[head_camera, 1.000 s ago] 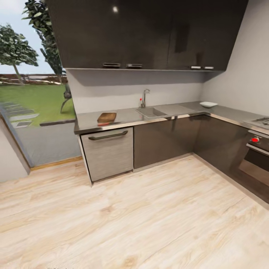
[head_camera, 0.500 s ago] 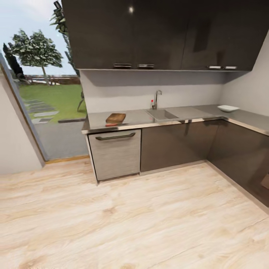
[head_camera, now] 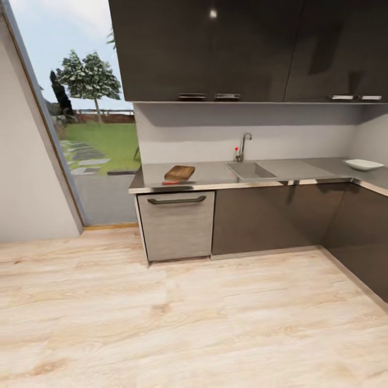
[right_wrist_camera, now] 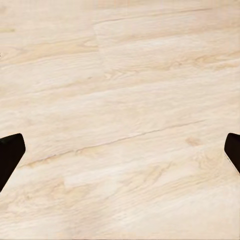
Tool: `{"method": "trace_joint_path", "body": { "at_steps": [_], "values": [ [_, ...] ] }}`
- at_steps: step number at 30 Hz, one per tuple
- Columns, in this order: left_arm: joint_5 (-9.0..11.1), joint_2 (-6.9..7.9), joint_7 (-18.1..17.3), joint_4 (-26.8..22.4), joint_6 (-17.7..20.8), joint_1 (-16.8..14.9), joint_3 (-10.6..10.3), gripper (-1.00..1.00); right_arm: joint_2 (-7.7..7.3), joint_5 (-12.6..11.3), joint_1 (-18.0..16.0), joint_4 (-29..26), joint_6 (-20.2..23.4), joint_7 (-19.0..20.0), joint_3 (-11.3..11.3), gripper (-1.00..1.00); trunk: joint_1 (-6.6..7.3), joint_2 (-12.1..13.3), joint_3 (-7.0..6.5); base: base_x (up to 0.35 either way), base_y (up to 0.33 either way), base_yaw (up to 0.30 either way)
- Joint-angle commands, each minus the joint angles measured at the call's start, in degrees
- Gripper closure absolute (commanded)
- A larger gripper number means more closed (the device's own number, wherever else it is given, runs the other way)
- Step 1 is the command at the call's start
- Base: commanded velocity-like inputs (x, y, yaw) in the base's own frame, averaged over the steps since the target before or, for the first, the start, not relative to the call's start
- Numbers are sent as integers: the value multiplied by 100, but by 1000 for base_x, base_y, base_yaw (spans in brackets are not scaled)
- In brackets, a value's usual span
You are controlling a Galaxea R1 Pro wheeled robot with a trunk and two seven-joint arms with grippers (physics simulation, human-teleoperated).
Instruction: In the kitchen, take the Vidalia onion out of the sink, dice it on the chopping board with the paring knife, put the diced onion into the bowl on the countertop, then place both the paring knife and the chopping board into the sink.
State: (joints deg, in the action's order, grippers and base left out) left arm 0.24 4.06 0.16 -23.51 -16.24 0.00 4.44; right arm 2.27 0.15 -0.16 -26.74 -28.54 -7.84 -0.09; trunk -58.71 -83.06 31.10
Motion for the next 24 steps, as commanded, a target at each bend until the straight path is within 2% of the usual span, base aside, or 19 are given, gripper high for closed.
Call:
{"method": "trace_joint_path", "body": {
  "at_steps": [1, 9, 13, 15, 17, 21, 24],
  "values": [
    [2, -1, 2, -4, -11, 0, 10, -100, 1, 2, -2, 2, -14, -16, 0, -100, -1, -2, 1, 155, -290, 265],
    [12, -1, 2, 57, -11, 0, 18, -100, 1, 1, -2, 2, -12, -16, 0, -100, -1, -2, -23, 186, -279, 261],
    [16, -1, 2, 71, -43, 0, 24, -100, -14, -16, -2, 2, -10, -18, -7, -100, -1, -2, -27, 163, -191, 120],
    [29, 1, 2, 82, -192, 0, 28, -100, -24, -24, -2, 2, -5, -22, -12, -100, -1, -2, -28, 58, -67, 35],
    [48, -1, 2, 197, -695, 0, 30, -100, -29, -24, -2, 2, 4, -24, -17, -100, -1, -2, -28, 13, -15, 8],
    [46, -65, 2, 350, -907, 0, 35, -100, -28, -24, -2, 2, 6, -22, -18, -100, -1, -2, -28, 3, -4, 2],
    [46, -76, 2, 369, -928, 0, 38, -100, -26, -27, -2, 2, 6, -22, -18, -100, -1, -2, -28, 0, 0, 0]
  ]
}}
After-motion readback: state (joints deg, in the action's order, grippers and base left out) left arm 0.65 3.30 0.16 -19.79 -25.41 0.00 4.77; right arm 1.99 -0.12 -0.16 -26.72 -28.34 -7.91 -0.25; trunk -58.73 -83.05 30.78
